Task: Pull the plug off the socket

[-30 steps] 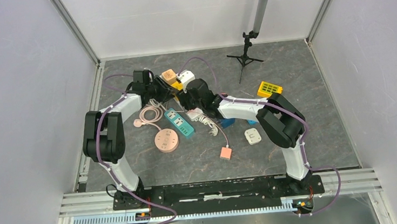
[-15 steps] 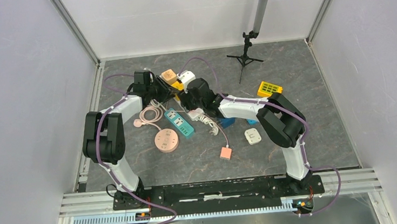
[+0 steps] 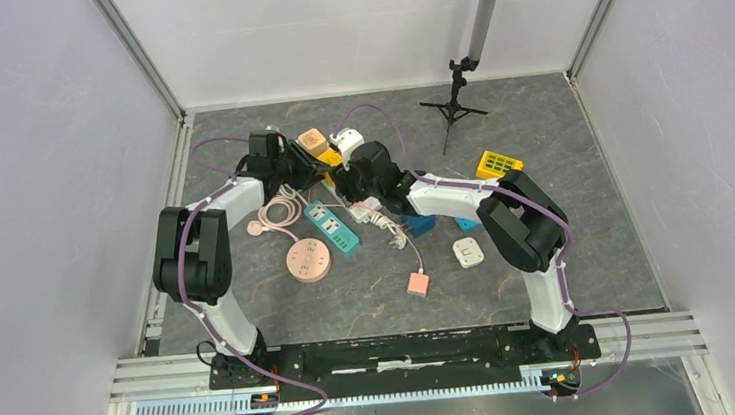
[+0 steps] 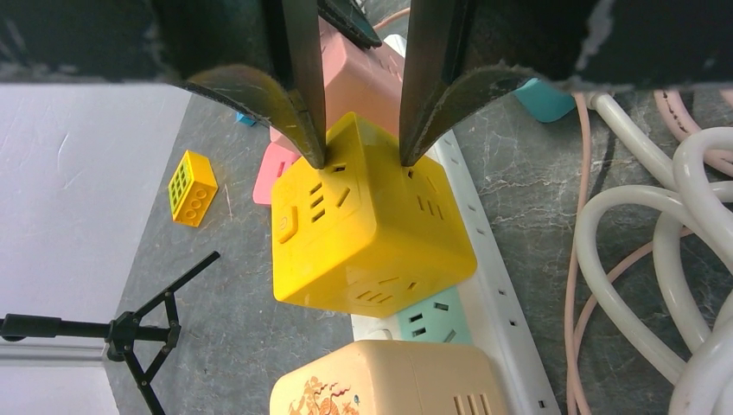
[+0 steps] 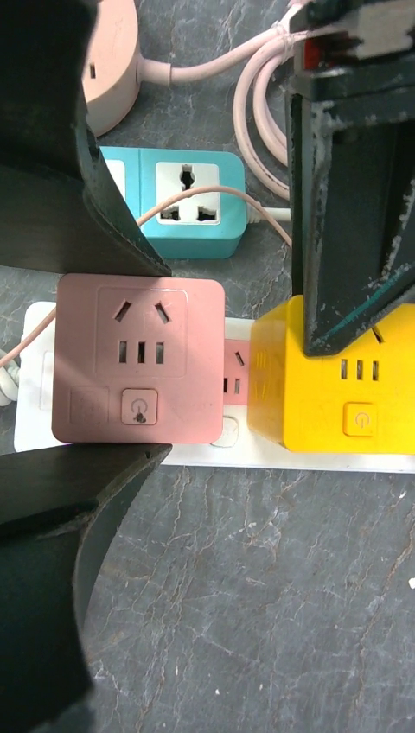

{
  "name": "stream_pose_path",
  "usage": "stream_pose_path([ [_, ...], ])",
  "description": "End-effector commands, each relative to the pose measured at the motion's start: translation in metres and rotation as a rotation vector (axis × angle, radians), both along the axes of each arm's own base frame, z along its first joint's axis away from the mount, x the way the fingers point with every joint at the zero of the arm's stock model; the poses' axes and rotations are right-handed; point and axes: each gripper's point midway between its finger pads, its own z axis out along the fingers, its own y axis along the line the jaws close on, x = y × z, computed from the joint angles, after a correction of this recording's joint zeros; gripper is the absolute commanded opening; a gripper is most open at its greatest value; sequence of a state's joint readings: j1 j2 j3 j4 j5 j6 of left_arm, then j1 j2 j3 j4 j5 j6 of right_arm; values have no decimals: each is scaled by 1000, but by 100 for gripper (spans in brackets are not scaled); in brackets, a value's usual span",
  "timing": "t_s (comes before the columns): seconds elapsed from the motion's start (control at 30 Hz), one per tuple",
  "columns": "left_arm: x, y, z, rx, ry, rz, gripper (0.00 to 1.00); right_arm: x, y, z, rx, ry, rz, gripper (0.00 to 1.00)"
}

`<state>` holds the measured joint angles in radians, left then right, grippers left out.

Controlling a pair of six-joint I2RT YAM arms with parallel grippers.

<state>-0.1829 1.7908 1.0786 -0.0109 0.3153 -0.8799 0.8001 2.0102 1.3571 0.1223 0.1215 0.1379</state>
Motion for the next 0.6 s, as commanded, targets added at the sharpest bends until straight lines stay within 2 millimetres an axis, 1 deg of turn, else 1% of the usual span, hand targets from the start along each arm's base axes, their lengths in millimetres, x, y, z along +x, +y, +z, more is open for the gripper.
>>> stream_pose_path([
  [0.0, -73, 38, -112, 271, 357, 23, 41, 15, 25, 95, 292, -100, 42, 0],
  [0.1, -74, 37, -112, 277, 355, 12, 40, 14, 32, 96, 251, -124, 55, 0],
  [0.17, -74, 37, -113, 289, 355, 3, 40, 13, 34, 90, 135, -182, 42, 0],
  [0.23, -73, 37, -112, 299, 351, 1, 40, 14, 31, 86, 48, -227, 31, 0],
  [0.3, -73, 38, -112, 311, 345, 0, 40, 14, 29, 85, 40, -232, 29, 0],
  [0.4, -73, 38, -112, 323, 342, -3, 40, 16, 26, 94, 79, -232, 26, 0],
  [0.5, -74, 39, -112, 334, 343, -4, 40, 18, 23, 109, 219, -181, 43, 0],
  [0.57, -74, 40, -112, 340, 344, -3, 39, 22, 20, 112, 265, -163, 35, 0],
])
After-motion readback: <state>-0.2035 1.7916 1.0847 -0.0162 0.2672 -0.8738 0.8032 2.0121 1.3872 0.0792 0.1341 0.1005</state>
